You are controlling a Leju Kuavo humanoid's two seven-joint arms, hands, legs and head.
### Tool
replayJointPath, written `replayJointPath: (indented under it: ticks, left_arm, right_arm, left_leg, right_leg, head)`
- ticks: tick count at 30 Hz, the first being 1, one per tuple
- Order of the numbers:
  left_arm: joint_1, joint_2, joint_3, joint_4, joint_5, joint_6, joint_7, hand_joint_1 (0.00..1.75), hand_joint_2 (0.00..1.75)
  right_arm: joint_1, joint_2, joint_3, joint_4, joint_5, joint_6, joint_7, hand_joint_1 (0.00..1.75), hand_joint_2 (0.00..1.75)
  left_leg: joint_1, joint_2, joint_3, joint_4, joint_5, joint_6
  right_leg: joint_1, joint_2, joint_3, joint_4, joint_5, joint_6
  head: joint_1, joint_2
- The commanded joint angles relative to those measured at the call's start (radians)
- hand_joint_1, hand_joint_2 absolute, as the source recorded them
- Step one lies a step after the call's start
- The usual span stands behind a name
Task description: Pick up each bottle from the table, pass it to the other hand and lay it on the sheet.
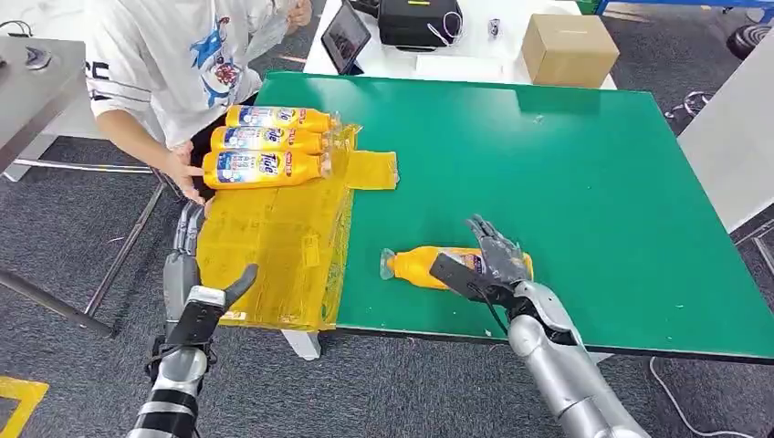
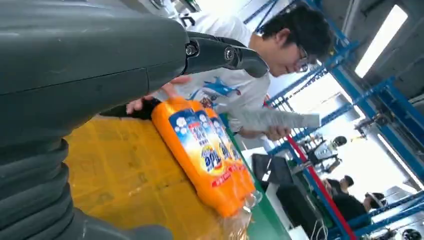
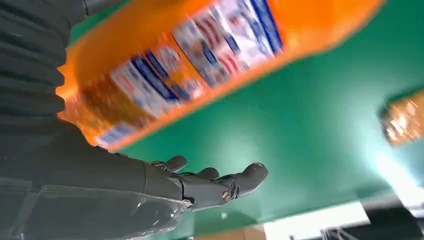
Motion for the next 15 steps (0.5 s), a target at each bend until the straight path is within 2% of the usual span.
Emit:
replayJointPath:
  ticks: [1,8,15]
  left_arm:
    - [-0.058,-0.006,-0.027,0.110,-0.008,-0.019,0.004,0.00,1.75]
    - [-0.078,-0.010,-0.036,0.139,-0.006,-0.029,0.004,0.00,1.75]
    - [-0.092,-0.012,-0.031,0.176,0.008,-0.052,0.004,0.00,1.75]
  right_arm:
    - [-0.107,-0.006,0.047,0.220,0.003,0.063,0.007,0.00,1.75]
    - [-0.147,-0.001,0.063,0.293,0.001,0.087,0.010,0.00,1.75]
    - [-0.247,-0.057,0.158,0.359,0.040,0.216,0.044,0.00,1.75]
  left_leg:
    - [0.000,0.000,0.003,-0.001,-0.001,-0.001]
    - [0.001,-0.001,0.003,-0.001,0.000,-0.001]
    - [0.000,-0.001,0.003,0.000,0.000,-0.001]
  right_leg:
    - [0.000,0.001,0.003,-0.001,-0.001,-0.001]
    - [0.001,0.000,0.004,-0.001,0.000,-0.001]
    - [0.000,0.000,0.003,-0.001,0.000,-0.001]
  head:
    - [0.000,0.000]
    - [0.000,0.000]
    - [0.000,0.000]
